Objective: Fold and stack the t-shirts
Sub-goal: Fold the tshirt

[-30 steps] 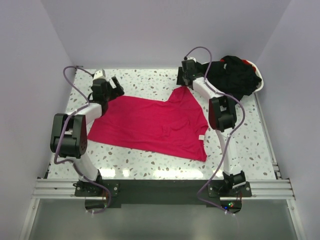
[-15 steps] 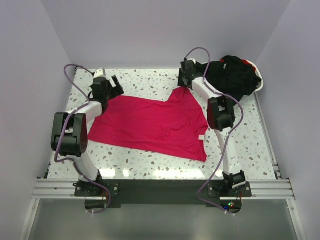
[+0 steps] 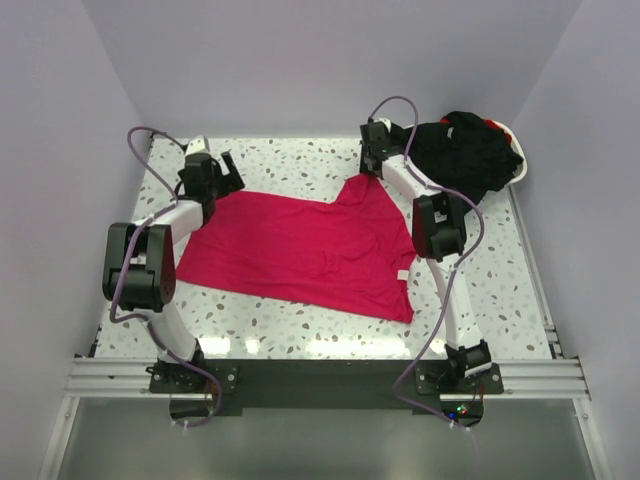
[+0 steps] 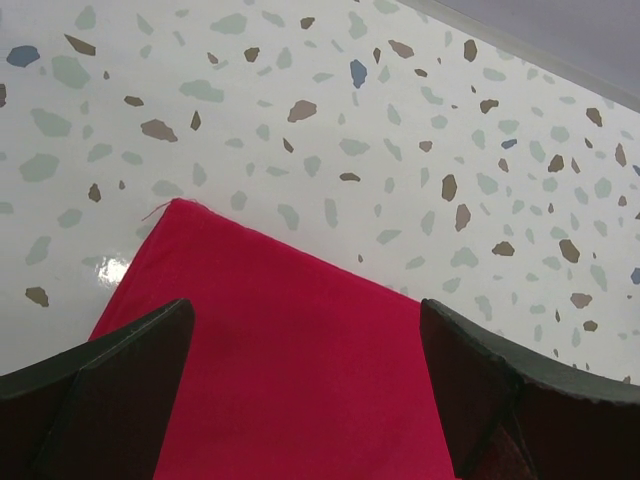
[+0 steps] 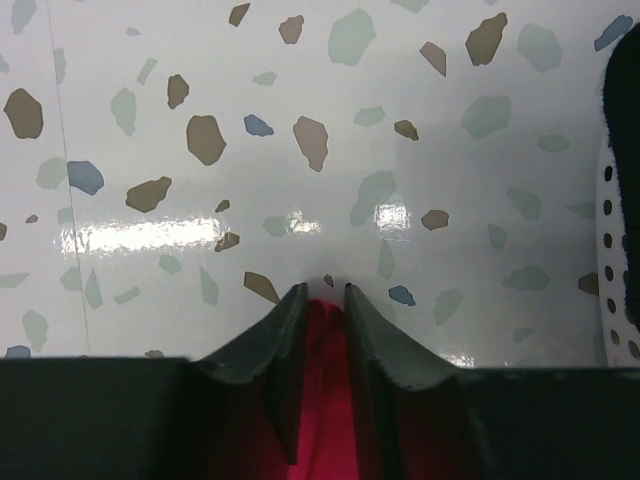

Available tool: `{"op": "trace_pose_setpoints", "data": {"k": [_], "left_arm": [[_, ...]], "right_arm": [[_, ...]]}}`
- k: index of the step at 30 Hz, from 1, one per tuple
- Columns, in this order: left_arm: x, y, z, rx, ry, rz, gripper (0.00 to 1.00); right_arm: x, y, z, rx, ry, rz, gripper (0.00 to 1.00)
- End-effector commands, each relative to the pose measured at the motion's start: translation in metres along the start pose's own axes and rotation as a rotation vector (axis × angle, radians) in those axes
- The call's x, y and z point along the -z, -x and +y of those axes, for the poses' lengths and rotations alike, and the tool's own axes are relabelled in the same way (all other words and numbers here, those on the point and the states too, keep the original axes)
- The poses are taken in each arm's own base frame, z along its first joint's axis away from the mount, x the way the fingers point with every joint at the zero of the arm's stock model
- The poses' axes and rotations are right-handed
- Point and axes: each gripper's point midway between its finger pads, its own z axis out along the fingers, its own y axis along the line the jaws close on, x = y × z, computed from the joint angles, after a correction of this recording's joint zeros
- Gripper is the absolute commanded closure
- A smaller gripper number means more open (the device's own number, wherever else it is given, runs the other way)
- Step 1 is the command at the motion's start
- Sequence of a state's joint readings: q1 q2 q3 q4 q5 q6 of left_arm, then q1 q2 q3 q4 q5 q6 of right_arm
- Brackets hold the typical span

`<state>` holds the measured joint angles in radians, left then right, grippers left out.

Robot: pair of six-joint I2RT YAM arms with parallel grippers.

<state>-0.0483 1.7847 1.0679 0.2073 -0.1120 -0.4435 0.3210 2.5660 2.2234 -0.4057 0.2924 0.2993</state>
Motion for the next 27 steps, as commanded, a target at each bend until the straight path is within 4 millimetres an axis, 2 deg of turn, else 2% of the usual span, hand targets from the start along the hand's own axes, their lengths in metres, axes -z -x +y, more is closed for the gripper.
{"op": "trace_pose_setpoints", "data": {"k": [1, 5, 7, 8, 12, 15, 16, 18, 19, 21, 27], "left_arm": [[-0.006, 0.021, 0.005, -0.029, 0.026, -0.041, 0.0], [-0.014, 0.023, 0.024, -0.053, 0.116, -0.018, 0.0], [-0.019, 0.025, 0.035, -0.062, 0.161, -0.012, 0.02], [-0.021, 0.027, 0.041, -0.065, 0.187, -0.019, 0.04], [-0.029, 0.041, 0.06, -0.07, 0.244, -0.023, 0.16], [-0.038, 0.035, 0.064, -0.098, 0.263, 0.008, 0.21], [-0.043, 0.025, 0.068, -0.105, 0.275, 0.033, 0.25], [-0.049, 0.024, 0.071, -0.107, 0.297, 0.041, 0.3], [-0.052, 0.011, 0.078, -0.116, 0.317, 0.085, 0.31], [-0.056, 0.012, 0.078, -0.116, 0.322, 0.084, 0.38], [-0.063, 0.01, 0.079, -0.123, 0.325, 0.081, 0.44]], "right_arm": [[-0.001, 0.01, -0.004, 0.003, -0.015, -0.017, 0.79], [0.005, 0.012, -0.004, 0.002, -0.011, -0.022, 0.94], [0.008, 0.012, -0.005, -0.003, -0.011, -0.026, 0.99], [0.013, 0.018, -0.006, -0.011, -0.007, -0.039, 1.0], [0.019, 0.021, -0.004, -0.015, 0.009, -0.043, 1.0], [0.022, 0.021, -0.003, -0.018, 0.018, -0.042, 1.0], [0.022, 0.019, -0.002, -0.017, 0.024, -0.036, 1.0], [0.023, 0.019, 0.0, -0.02, 0.033, -0.038, 1.0], [0.025, 0.019, 0.001, -0.019, 0.042, -0.035, 1.0], [0.025, 0.019, 0.002, -0.019, 0.047, -0.038, 1.0], [0.029, 0.019, 0.0, -0.007, 0.047, -0.038, 1.0]]}}
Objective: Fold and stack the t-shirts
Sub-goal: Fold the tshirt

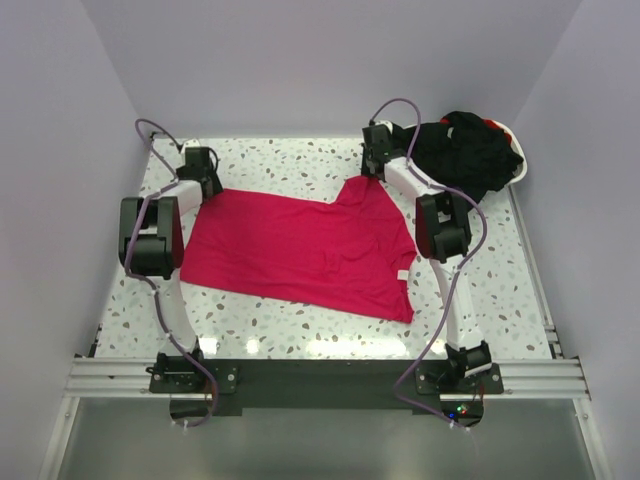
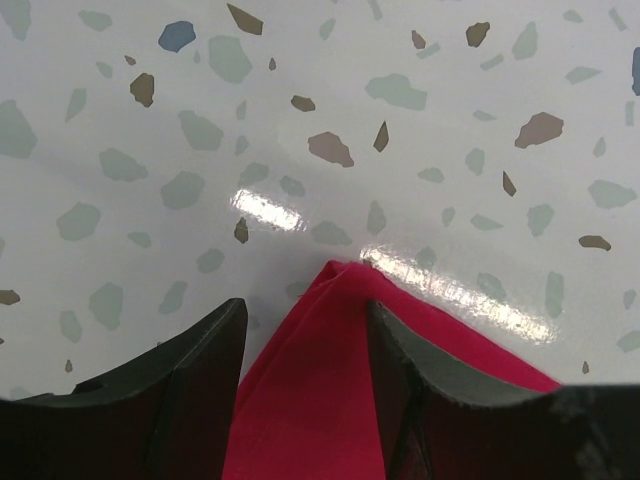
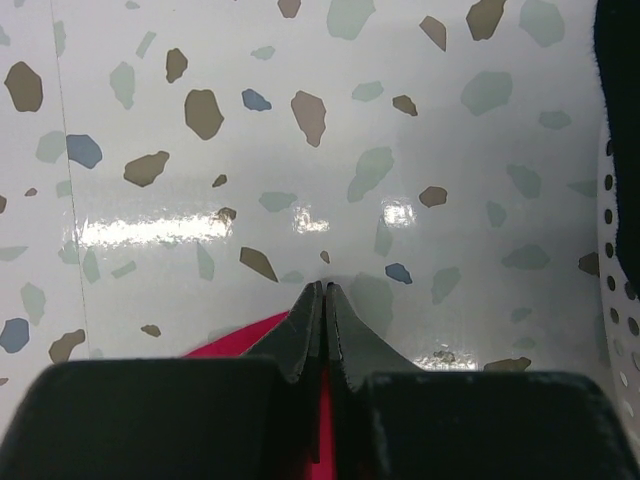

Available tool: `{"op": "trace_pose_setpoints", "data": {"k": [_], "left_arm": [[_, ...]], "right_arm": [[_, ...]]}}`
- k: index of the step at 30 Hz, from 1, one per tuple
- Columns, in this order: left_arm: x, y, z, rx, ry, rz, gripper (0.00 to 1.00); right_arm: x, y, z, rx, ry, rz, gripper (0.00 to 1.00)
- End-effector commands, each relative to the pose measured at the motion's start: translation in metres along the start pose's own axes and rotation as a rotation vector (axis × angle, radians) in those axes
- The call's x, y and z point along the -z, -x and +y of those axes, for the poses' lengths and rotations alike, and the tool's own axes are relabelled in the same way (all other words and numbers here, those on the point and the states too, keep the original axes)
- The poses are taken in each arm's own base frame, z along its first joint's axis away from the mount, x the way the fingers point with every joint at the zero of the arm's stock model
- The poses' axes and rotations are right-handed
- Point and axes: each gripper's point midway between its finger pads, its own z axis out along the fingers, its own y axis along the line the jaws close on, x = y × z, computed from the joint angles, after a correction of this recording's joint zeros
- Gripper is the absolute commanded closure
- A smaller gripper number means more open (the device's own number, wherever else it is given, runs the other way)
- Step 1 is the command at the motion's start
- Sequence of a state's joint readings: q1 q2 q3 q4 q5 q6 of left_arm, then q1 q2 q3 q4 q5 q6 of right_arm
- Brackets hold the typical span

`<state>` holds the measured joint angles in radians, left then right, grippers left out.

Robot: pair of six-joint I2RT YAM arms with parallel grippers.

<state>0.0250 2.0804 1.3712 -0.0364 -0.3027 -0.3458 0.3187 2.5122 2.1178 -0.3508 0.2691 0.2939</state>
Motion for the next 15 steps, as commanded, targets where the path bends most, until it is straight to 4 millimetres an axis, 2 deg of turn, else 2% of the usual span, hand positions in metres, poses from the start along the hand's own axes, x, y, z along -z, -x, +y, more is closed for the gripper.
{"op": "trace_pose_setpoints", "data": {"k": [1, 15], "left_arm": [[-0.002, 0.024, 0.0, -0.012, 0.014, -0.055, 0.45], [-0.019, 0.019, -0.007, -0.017, 0.0, -0.035, 0.5]], "right_arm": [[0.023, 0.024, 0.001, -0.007, 0.026, -0.038, 1.0], [0.023, 0.019, 0.001, -0.002, 0.034, -0.021, 1.0]]}}
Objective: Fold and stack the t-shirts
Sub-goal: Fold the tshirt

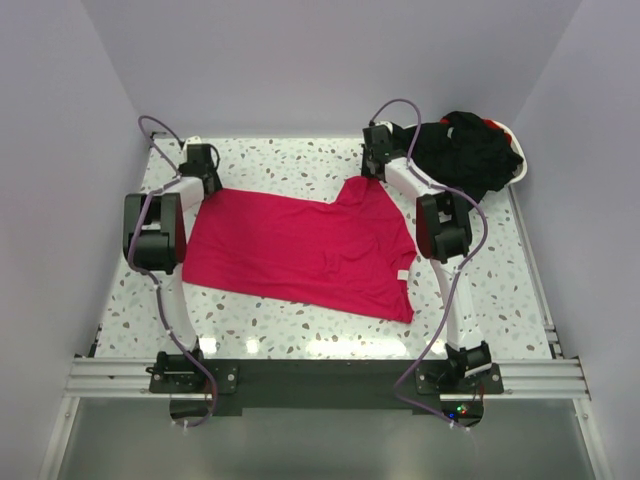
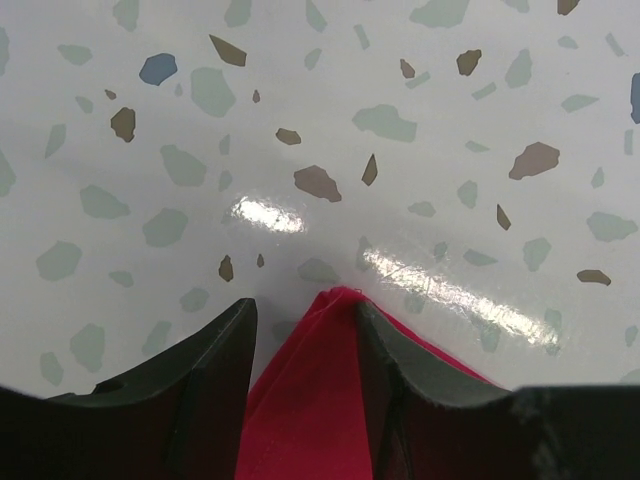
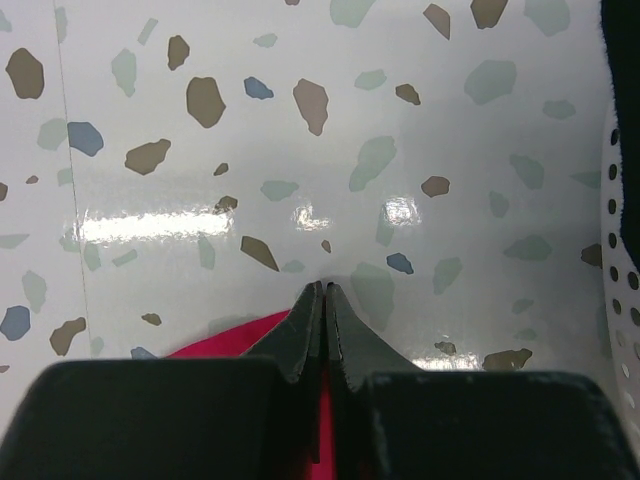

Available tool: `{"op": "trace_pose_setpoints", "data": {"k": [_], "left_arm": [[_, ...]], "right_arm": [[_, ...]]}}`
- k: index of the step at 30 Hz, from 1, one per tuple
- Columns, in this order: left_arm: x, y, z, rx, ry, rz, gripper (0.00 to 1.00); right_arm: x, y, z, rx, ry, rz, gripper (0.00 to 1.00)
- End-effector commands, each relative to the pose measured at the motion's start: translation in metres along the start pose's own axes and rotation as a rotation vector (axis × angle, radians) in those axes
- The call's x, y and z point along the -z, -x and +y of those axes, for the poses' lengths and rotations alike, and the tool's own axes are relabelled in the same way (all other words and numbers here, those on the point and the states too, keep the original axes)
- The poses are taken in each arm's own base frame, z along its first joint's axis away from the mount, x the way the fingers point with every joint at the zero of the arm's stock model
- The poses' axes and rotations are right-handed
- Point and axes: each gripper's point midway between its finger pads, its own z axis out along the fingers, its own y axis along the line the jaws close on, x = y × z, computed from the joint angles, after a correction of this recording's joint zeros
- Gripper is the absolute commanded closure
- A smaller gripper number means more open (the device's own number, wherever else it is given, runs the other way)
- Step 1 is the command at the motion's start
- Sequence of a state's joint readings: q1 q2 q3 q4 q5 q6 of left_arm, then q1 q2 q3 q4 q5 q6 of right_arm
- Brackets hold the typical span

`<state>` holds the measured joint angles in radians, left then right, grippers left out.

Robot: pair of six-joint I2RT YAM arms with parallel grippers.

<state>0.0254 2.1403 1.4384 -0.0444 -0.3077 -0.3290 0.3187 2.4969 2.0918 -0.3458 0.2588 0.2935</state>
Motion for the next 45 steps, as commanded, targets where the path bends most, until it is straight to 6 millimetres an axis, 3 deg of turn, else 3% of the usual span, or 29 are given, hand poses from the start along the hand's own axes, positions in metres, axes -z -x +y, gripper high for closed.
{"op": "trace_pose_setpoints", "data": {"k": [1, 22, 29, 40, 45], "left_arm": [[-0.006, 0.015, -0.003, -0.001, -0.01, -0.03, 0.51], [-0.021, 0.004, -0.01, -0.038, -0.034, 0.007, 0.77], [-0.023, 0.001, -0.01, -0.054, -0.036, 0.015, 1.0], [-0.005, 0.014, -0.019, -0.059, -0.089, -0.029, 1.0], [0.004, 0.032, -0.022, -0.045, -0.103, -0.087, 1.0]], "right_arm": [[0.021, 0.022, 0.002, -0.003, 0.028, -0.031, 1.0], [0.027, 0.021, -0.002, 0.006, 0.023, -0.026, 1.0], [0.034, 0.022, -0.001, 0.006, 0.028, -0.032, 1.0], [0.063, 0.058, -0.002, -0.019, 0.035, -0.106, 1.0], [0.07, 0.074, -0.001, -0.021, 0.033, -0.137, 1.0]]}}
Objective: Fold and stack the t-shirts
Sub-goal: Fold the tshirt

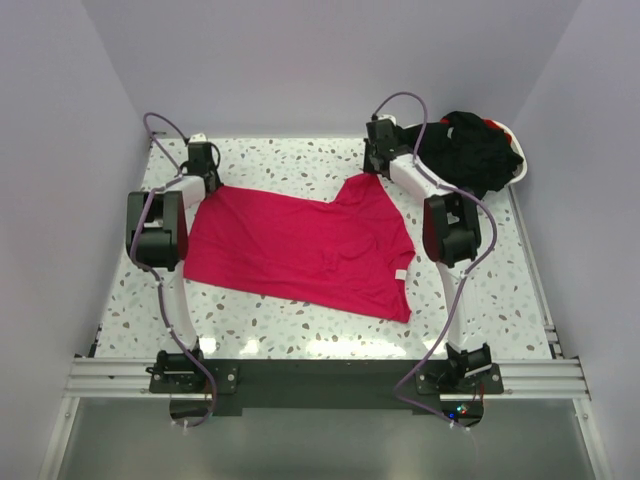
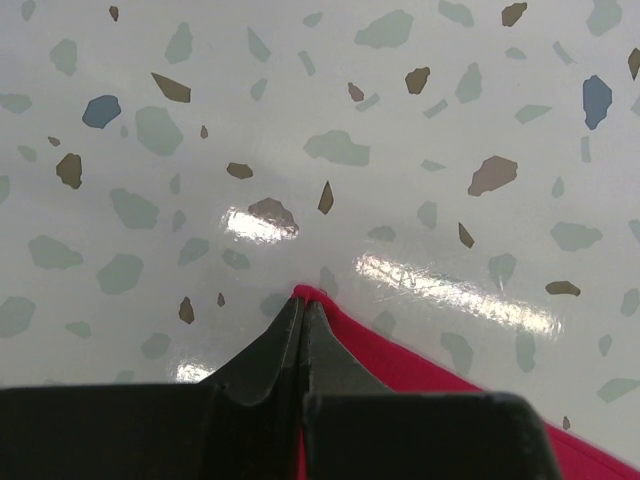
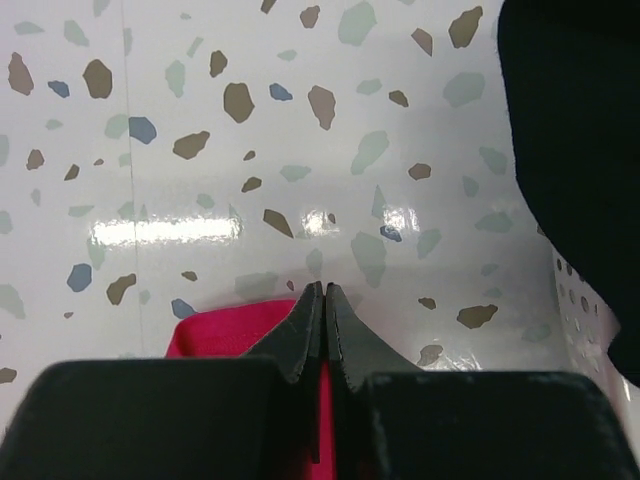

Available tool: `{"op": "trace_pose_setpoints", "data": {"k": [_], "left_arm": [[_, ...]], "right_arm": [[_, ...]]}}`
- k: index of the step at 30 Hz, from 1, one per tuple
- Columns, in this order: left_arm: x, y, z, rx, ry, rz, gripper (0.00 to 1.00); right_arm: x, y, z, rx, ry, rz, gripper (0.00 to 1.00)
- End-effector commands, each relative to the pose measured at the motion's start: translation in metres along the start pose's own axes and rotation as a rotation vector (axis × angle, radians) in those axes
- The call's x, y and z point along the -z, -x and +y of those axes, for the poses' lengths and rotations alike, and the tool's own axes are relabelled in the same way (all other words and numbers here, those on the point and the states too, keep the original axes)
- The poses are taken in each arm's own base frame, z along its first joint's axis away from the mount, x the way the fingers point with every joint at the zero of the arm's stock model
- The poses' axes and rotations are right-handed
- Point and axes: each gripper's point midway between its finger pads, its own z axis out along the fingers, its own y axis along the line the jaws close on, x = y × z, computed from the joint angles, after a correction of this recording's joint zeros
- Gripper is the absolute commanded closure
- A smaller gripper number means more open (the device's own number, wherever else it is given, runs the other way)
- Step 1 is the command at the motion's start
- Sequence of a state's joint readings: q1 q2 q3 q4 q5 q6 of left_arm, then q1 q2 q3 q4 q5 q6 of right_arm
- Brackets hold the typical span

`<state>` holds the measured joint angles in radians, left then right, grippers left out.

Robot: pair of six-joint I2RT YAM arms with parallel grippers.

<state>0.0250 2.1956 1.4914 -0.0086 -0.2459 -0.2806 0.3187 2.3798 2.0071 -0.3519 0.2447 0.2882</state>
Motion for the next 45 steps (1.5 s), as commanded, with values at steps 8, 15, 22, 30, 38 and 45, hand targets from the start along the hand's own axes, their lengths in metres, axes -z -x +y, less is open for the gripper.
{"op": "trace_pose_setpoints", "data": {"k": [8, 15, 22, 30, 38, 45], "left_arm": [[0.032, 0.053, -0.018, -0.002, -0.109, -0.145, 1.0], [0.034, 0.08, -0.031, -0.005, -0.162, -0.209, 1.0], [0.037, 0.105, -0.043, -0.025, -0.214, -0.278, 1.0], [0.052, 0.094, -0.036, -0.043, -0.226, -0.313, 1.0], [0.052, 0.074, -0.021, -0.037, -0.162, -0.269, 1.0], [0.055, 0.063, 0.0, -0.019, -0.062, -0.248, 1.0]], "right_arm": [[0.045, 0.088, -0.007, -0.023, -0.014, -0.171, 1.0], [0.05, 0.117, -0.019, -0.026, -0.041, -0.225, 1.0], [0.069, 0.149, -0.021, -0.024, -0.034, -0.288, 1.0], [0.117, 0.122, -0.032, -0.09, -0.006, -0.263, 1.0], [0.158, 0.062, -0.038, -0.11, 0.015, -0.205, 1.0], [0.178, 0.022, -0.045, -0.079, -0.029, -0.14, 1.0]]}}
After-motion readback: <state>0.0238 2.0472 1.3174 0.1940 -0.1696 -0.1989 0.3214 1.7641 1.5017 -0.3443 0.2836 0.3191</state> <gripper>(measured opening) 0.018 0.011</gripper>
